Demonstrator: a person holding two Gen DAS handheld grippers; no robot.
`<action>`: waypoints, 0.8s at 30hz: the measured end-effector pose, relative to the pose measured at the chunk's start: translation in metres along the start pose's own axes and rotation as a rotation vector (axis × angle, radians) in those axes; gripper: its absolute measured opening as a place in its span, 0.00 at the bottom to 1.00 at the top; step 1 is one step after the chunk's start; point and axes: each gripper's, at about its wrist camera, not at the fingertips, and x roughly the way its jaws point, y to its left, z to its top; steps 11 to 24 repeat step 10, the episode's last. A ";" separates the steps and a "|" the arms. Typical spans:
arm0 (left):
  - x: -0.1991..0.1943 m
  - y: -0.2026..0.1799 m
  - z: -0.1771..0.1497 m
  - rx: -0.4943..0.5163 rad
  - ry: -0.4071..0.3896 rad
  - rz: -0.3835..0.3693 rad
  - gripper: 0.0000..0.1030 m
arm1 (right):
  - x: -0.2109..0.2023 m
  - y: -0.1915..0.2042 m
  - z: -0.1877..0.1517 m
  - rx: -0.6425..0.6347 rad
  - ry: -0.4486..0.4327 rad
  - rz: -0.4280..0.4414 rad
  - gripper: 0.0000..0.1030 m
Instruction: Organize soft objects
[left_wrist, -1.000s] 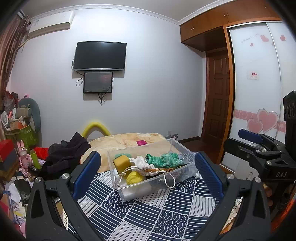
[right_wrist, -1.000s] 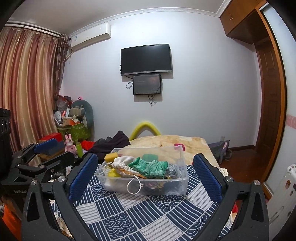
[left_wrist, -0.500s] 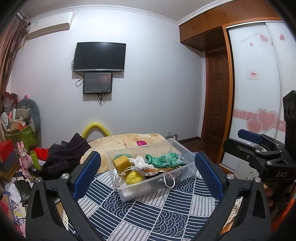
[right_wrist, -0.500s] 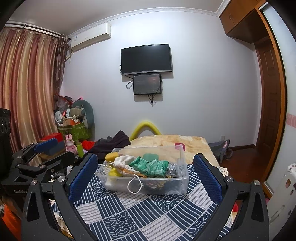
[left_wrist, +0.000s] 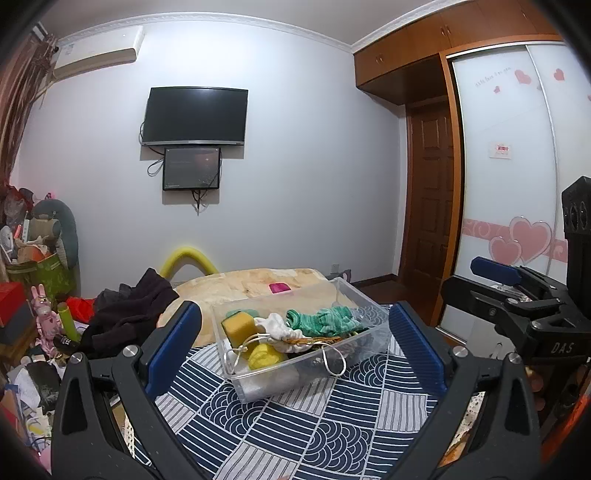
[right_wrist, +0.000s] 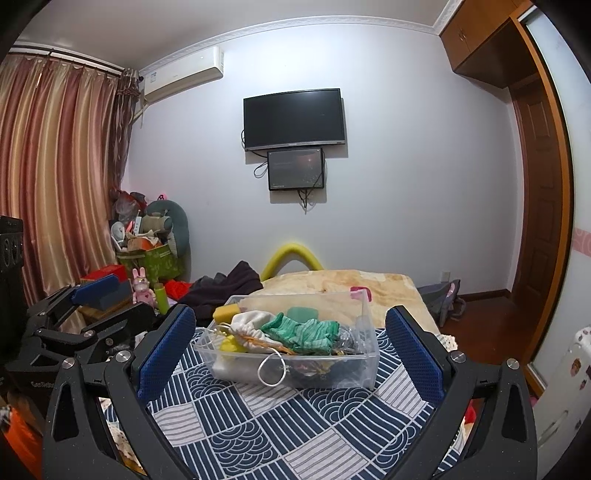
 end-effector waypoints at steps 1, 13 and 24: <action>0.000 0.000 0.000 0.001 0.001 0.000 1.00 | -0.001 0.000 0.000 0.000 0.000 0.001 1.00; -0.004 -0.003 0.000 0.006 -0.007 -0.004 1.00 | -0.001 0.002 0.002 0.000 0.002 0.004 1.00; -0.004 -0.003 0.000 0.006 -0.007 -0.004 1.00 | -0.001 0.002 0.002 0.000 0.002 0.004 1.00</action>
